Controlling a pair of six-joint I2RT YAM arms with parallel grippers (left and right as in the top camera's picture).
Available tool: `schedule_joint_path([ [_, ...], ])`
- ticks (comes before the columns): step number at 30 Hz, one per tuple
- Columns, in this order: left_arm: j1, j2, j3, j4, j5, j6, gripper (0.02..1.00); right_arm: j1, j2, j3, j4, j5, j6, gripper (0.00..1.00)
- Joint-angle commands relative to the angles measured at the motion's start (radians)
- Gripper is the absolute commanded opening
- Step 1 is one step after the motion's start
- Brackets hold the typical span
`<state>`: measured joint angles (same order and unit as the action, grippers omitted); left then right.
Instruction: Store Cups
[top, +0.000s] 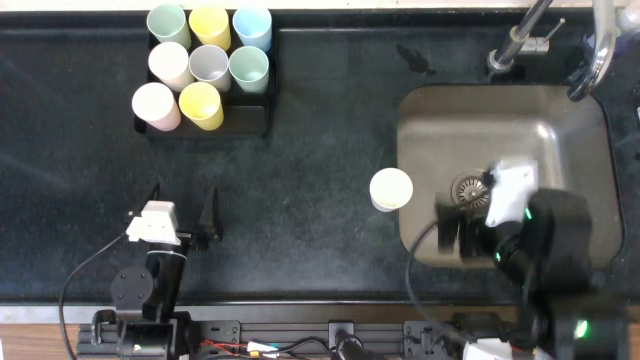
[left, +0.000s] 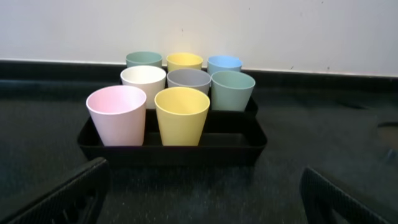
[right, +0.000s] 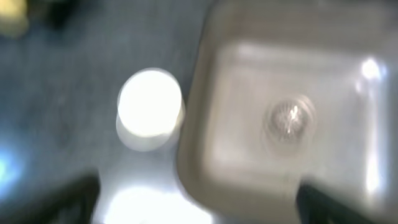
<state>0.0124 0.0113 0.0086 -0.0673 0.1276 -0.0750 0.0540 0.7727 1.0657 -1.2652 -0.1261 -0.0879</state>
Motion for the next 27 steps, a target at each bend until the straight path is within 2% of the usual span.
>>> schedule_joint_path([
  [1,-0.007,-0.009,-0.001,-0.003,0.003,-0.003,1.0,0.005,0.249,0.173,-0.113,-0.097,0.006,0.996],
  [6,-0.007,-0.009,-0.001,-0.003,0.003,-0.003,0.998,0.005,0.396,0.206,-0.159,-0.121,-0.002,0.993],
  [9,-0.007,-0.009,-0.001,-0.003,0.003,-0.003,0.998,0.005,0.443,0.207,-0.118,-0.2,0.005,0.996],
  [10,-0.007,-0.009,-0.001,-0.003,0.003,-0.004,1.0,0.006,0.455,0.207,-0.114,-0.203,0.005,0.993],
  [17,-0.007,-0.009,-0.001,-0.003,0.003,-0.003,1.0,0.006,0.568,0.207,-0.118,-0.19,-0.025,0.996],
  [21,-0.007,-0.009,-0.001,-0.003,0.003,-0.003,0.998,0.006,0.631,0.207,-0.111,-0.135,-0.032,0.996],
  [27,-0.007,-0.009,-0.001,-0.003,0.003,-0.003,1.0,0.006,0.707,0.207,-0.072,-0.123,-0.048,0.993],
])
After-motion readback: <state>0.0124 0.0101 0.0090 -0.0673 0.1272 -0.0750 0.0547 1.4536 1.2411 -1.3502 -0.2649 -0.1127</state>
